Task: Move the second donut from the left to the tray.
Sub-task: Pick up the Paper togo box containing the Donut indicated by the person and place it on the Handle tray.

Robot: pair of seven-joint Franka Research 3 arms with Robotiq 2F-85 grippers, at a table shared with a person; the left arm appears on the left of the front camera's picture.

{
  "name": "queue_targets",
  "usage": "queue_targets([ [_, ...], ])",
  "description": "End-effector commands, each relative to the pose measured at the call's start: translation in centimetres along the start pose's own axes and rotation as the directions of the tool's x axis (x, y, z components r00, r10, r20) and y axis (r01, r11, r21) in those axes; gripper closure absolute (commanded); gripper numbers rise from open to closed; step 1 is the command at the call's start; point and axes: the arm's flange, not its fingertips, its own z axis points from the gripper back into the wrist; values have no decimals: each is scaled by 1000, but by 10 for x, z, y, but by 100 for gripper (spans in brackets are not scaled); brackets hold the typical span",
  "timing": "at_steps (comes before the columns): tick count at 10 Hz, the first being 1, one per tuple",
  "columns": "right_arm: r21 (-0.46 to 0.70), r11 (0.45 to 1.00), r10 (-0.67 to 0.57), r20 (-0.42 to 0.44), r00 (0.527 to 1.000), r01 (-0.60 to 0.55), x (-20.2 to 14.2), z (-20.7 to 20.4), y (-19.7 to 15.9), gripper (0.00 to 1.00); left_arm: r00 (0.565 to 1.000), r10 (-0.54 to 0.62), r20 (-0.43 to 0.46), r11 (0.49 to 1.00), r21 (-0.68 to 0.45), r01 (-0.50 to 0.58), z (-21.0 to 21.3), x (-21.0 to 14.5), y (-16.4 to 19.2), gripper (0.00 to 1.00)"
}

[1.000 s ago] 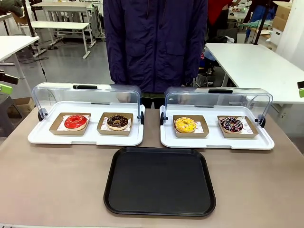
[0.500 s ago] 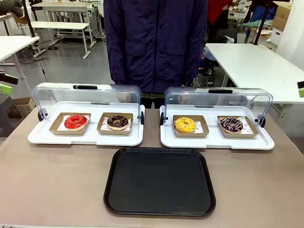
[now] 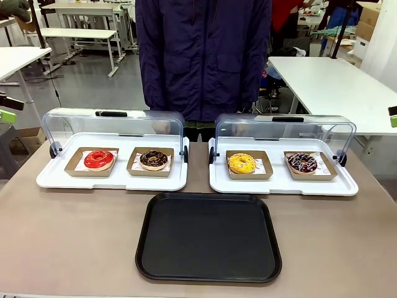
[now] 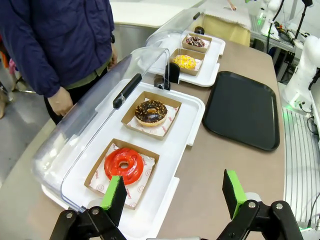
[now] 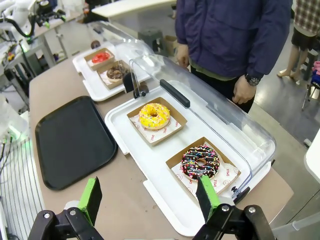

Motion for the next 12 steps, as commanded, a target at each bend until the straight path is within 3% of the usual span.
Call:
queue_targets([
  [1, 0, 1000, 13, 20, 1000, -13, 3, 0, -1, 0, 1000, -5, 4, 1000, -8, 5, 1, 1, -1, 0],
  [12, 0, 1000, 13, 20, 1000, -13, 3, 0, -1, 0, 1000, -5, 4, 1000, -8, 5, 1, 1, -1, 0],
])
